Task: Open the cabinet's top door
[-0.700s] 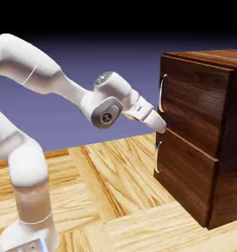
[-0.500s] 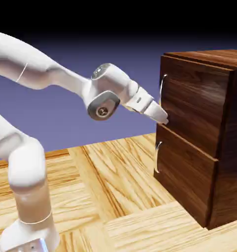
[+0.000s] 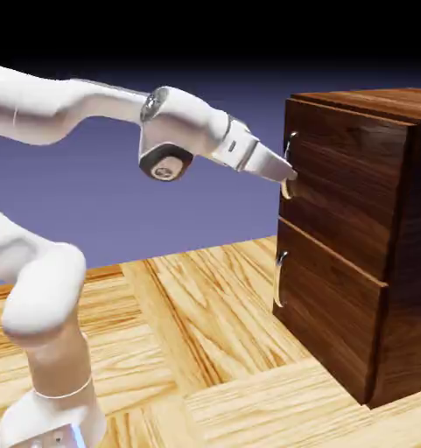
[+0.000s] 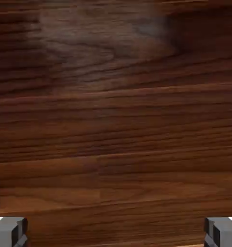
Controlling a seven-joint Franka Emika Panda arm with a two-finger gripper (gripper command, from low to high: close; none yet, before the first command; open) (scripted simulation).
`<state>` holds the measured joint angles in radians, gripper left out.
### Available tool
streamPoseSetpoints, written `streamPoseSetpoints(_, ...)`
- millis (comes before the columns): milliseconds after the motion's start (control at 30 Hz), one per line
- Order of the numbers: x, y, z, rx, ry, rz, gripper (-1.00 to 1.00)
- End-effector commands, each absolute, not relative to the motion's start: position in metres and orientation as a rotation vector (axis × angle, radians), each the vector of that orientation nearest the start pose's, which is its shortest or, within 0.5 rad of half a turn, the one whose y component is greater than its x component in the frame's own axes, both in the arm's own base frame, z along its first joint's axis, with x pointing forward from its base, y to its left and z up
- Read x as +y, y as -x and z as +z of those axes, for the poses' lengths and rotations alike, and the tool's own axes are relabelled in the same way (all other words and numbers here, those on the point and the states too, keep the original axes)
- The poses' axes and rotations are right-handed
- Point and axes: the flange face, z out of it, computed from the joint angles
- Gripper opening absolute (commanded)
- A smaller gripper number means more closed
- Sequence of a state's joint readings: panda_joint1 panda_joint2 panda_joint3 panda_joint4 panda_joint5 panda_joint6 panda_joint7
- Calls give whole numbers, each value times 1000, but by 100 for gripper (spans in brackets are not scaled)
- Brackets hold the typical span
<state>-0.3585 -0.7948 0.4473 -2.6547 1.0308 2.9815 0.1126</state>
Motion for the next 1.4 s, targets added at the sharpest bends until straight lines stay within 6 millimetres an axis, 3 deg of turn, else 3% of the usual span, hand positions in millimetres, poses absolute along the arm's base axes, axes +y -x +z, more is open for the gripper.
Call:
streamPoseSetpoints(0, 4, -360, 574, 1000, 2107, -1370, 0)
streamPoseSetpoints(367, 36, -351, 586, 944, 1973, -1500, 0)
streamPoseSetpoints(700, 74, -356, 573, 877, 1877, -1608, 0)
streamPoseSetpoints(1033, 114, -376, 534, 815, 1806, -1704, 0)
streamPoseSetpoints(1367, 146, -409, 472, 781, 1758, -1789, 0)
